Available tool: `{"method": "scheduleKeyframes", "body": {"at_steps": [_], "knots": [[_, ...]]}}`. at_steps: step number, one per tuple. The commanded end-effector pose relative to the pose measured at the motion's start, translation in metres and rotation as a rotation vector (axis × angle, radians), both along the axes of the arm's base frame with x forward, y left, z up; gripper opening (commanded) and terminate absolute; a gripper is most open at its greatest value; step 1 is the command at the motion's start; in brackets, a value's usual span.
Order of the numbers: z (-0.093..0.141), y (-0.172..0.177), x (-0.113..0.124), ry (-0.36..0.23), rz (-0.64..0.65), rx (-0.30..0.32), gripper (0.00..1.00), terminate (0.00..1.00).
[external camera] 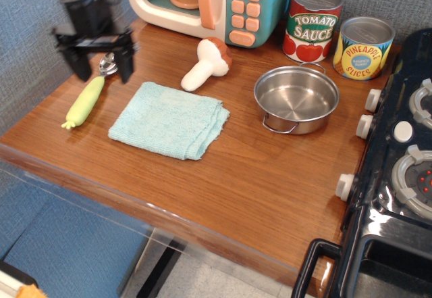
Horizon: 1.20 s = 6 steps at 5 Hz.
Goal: Move spoon to right of blue cloth.
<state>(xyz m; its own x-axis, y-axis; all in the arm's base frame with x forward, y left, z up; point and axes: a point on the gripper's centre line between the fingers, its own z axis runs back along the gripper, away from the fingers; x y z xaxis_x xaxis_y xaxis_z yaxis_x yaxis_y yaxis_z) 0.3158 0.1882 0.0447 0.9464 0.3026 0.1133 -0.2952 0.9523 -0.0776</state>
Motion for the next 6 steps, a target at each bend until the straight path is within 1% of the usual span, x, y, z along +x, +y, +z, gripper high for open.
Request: {"method": "scheduleKeyframes", "body": {"at_steps": [1, 3, 4, 5, 6], "knots": [[0.014, 0.023, -0.008, -0.075, 0.023, 0.115, 1.0, 0.0], [-0.017, 0.02, -0.008, 0.047, 0.048, 0.147, 1.0, 0.0], [-0.022, 0.021, -0.008, 0.069, 0.071, 0.146, 1.0, 0.0], [-0.022, 0.022, -0.008, 0.07, 0.077, 0.14, 0.0, 0.0], [-0.015, 0.023, -0.009, 0.05, 0.086, 0.13, 0.0, 0.0]]}}
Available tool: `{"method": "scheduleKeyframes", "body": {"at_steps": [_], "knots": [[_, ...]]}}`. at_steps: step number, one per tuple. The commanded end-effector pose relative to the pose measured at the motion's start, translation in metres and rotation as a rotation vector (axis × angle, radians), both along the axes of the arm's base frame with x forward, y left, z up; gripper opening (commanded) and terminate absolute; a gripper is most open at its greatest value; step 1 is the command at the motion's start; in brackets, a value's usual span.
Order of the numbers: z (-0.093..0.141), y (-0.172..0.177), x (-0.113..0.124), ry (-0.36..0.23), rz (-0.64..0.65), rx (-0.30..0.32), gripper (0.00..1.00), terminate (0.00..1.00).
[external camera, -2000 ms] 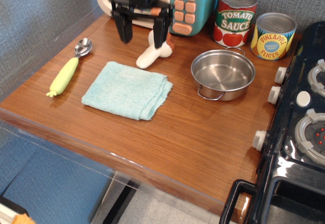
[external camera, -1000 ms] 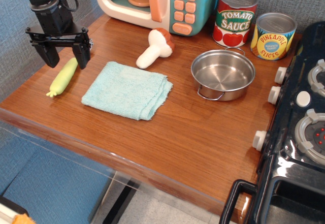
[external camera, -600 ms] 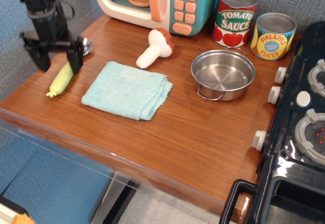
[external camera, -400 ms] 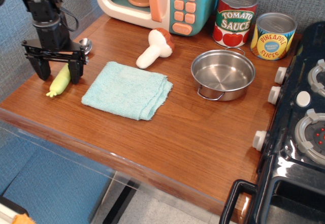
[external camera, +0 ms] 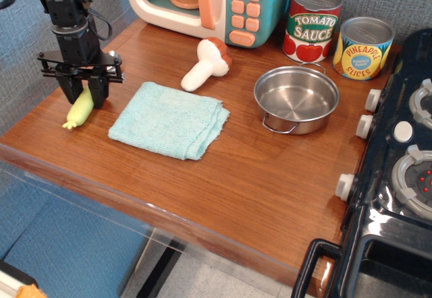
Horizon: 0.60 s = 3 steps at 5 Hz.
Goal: Move spoon to right of blue cloth.
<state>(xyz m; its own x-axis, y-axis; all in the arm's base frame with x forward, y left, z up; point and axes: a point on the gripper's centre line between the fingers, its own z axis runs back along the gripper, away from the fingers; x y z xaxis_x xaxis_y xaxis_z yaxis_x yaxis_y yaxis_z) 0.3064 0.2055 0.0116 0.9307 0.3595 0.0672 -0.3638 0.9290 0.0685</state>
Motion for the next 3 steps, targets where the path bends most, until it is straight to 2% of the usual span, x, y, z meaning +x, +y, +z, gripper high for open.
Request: {"method": "scheduleKeyframes", "body": {"at_steps": [1, 2, 3], "knots": [[0.062, -0.014, -0.001, -0.142, -0.021, -0.004, 0.0, 0.0], [0.091, -0.065, -0.006, -0.174, -0.165, 0.013, 0.0, 0.0], [0.08, -0.115, -0.012, -0.123, -0.32, -0.003, 0.0, 0.0]]}}
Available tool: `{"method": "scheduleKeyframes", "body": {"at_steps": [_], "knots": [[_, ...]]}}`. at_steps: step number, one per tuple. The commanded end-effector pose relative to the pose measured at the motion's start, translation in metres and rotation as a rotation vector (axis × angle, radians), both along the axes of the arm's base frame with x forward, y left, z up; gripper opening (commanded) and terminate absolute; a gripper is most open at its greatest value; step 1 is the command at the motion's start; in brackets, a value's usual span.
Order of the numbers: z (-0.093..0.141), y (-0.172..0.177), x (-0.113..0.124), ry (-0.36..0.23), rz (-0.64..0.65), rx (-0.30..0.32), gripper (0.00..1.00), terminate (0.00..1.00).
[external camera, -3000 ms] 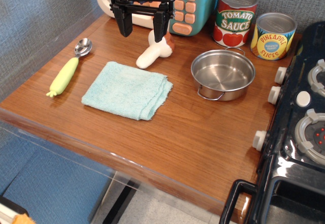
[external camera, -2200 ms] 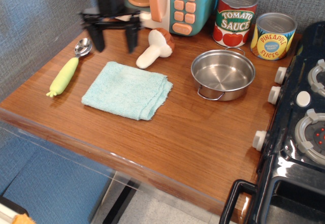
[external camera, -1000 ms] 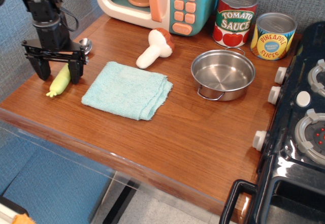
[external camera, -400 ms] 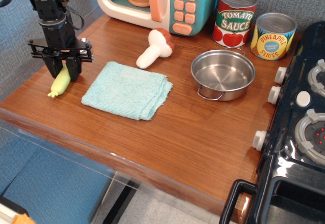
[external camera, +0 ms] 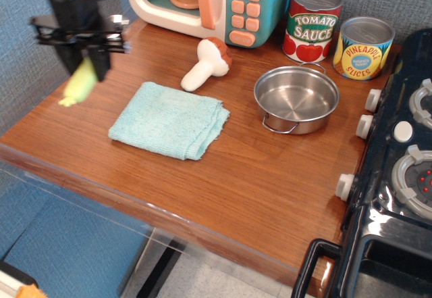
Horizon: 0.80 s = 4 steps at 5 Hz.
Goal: Move spoon to right of blue cloth.
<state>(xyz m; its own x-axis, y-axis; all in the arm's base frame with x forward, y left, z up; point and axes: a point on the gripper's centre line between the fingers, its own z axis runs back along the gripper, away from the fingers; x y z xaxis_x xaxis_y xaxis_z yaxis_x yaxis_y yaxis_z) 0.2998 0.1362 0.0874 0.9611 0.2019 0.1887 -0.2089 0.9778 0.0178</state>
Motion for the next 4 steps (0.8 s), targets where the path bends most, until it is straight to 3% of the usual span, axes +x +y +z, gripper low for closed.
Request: {"method": "scheduleKeyframes", "body": {"at_steps": [1, 2, 4], "knots": [[-0.027, -0.095, -0.014, 0.093, -0.274, 0.042, 0.0, 0.0], [-0.051, -0.135, -0.02, 0.141, -0.308, 0.057, 0.0, 0.0], [-0.065, -0.158, -0.022, 0.178, -0.216, 0.06, 0.0, 0.0]]}}
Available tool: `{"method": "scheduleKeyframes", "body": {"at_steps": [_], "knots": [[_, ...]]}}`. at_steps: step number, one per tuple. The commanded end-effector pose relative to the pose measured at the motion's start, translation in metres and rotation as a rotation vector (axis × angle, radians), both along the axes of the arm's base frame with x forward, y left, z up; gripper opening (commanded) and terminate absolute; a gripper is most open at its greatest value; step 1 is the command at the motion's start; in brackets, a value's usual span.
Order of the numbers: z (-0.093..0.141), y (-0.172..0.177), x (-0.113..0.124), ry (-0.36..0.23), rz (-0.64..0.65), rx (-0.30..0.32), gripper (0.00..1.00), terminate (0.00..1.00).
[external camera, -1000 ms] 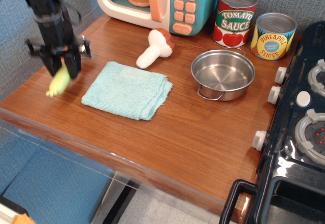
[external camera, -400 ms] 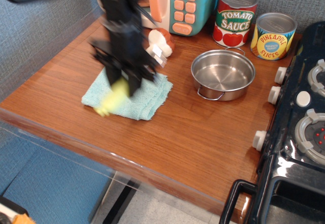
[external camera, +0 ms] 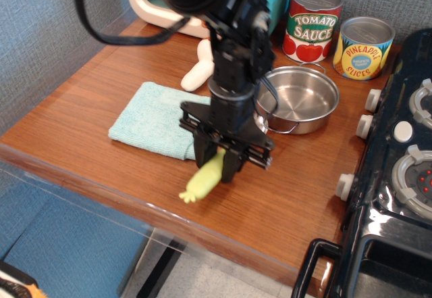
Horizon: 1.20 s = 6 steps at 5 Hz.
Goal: Move spoon to right of blue cloth.
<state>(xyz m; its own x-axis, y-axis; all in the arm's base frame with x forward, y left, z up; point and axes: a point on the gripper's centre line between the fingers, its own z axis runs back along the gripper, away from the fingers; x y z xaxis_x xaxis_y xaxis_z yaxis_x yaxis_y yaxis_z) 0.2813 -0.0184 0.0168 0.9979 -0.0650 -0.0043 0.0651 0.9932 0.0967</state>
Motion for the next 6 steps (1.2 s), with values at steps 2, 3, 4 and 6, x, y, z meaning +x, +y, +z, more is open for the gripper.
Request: {"method": "scheduleKeyframes", "body": {"at_steps": [2, 3, 4, 6], "knots": [[0.012, -0.002, -0.005, -0.036, 0.026, -0.007, 1.0, 0.0], [0.034, 0.0, -0.008, -0.105, 0.004, -0.061, 1.0, 0.0], [0.057, 0.002, -0.01, -0.168, 0.017, -0.135, 1.0, 0.0], [0.063, 0.003, -0.008, -0.167, 0.033, -0.15, 1.0, 0.0]]}}
